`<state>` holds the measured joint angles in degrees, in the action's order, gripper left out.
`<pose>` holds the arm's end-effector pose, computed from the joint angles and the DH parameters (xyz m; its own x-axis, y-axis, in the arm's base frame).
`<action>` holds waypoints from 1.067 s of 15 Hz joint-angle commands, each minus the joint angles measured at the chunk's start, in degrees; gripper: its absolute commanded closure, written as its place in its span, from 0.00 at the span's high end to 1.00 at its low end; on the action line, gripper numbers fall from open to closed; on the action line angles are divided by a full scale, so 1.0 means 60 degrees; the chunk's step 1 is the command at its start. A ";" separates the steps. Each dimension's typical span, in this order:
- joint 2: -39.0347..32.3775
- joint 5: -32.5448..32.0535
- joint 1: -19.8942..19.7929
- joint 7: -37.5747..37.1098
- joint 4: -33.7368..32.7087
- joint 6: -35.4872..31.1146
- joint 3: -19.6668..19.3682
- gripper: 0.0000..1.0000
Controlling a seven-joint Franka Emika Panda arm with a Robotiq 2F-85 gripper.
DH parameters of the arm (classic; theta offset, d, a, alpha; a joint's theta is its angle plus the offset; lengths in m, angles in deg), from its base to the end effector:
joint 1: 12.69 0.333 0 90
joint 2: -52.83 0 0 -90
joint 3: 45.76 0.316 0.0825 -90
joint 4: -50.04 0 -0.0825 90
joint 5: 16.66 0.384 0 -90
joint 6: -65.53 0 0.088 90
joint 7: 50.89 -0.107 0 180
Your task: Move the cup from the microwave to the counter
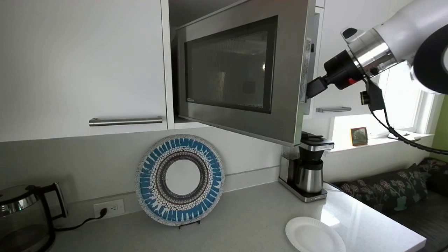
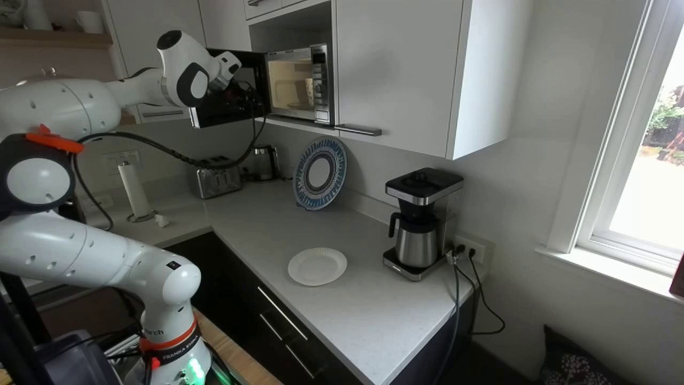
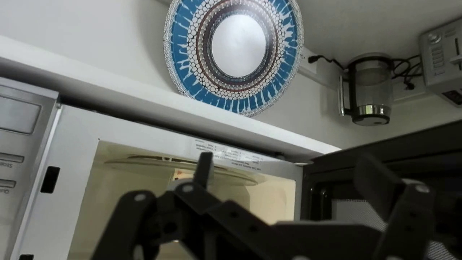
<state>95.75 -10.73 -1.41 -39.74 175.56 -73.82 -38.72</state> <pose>0.3299 0.1354 0.7639 0.4647 0.3297 0.8218 0.3927 -0.9086 0.1425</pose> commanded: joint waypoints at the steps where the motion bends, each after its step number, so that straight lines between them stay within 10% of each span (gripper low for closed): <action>1: -0.0930 -0.0212 -0.0104 -0.0382 -0.0715 -0.0538 -0.0049 1.00; 13: -0.1557 -0.0130 0.0068 -0.0160 -0.1294 -0.0715 -0.0479 1.00; 16: -0.2024 -0.0639 -0.0820 -0.1440 -0.1526 -0.1008 -0.0072 1.00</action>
<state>86.22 -12.26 -2.87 -43.30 167.91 -78.54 -40.93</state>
